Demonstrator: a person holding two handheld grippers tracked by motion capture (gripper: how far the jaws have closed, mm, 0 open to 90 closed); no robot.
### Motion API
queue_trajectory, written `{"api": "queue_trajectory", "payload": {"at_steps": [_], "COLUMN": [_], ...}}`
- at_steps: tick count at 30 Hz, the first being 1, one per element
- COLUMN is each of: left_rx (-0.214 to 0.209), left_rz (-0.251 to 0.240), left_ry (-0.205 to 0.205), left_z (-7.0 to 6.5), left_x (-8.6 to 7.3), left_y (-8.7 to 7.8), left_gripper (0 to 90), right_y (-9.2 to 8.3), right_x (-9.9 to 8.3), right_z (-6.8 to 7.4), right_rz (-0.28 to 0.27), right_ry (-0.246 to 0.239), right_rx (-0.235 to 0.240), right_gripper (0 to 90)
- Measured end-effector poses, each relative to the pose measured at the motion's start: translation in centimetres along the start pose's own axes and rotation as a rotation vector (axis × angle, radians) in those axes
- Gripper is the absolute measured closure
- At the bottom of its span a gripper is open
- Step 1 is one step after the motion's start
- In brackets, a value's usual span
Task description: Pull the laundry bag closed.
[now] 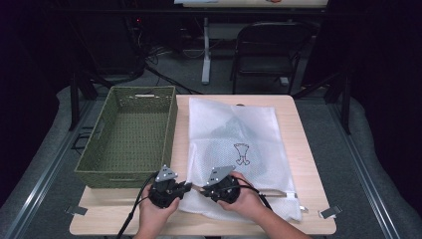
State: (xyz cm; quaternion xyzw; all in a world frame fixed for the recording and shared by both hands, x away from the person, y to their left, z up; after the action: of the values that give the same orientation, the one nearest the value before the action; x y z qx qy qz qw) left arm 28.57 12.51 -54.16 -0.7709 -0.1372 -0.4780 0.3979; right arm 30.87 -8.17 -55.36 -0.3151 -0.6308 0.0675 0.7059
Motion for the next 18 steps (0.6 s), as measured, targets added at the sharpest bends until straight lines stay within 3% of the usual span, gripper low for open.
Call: {"api": "queue_trajectory", "payload": {"at_steps": [18], "left_rx": [0.023], "left_rz": [-0.008], "left_ry": [-0.006], "left_z": [0.34], "left_x": [-0.17], "left_y": [-0.70], "left_gripper": [82.9], "right_y": [-0.99], "right_x": [-0.39], "right_z": [0.10], "right_rz": [0.018], "right_ry": [-0.029], "right_rx": [-0.012], "right_gripper": [82.1]}}
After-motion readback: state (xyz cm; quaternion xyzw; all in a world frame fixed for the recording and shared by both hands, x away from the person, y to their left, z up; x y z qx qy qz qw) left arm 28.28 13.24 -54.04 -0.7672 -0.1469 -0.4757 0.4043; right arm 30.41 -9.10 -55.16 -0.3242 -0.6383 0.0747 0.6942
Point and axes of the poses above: each handheld gripper's, and its own axes: y roughly forward along the jaws, x roughly out of its top, z roughly to its left, the point moved 1 cm from there along y, roughly forward along the jaws, and after that the axes turned 12 degrees about -z, right-handed, at the moved point
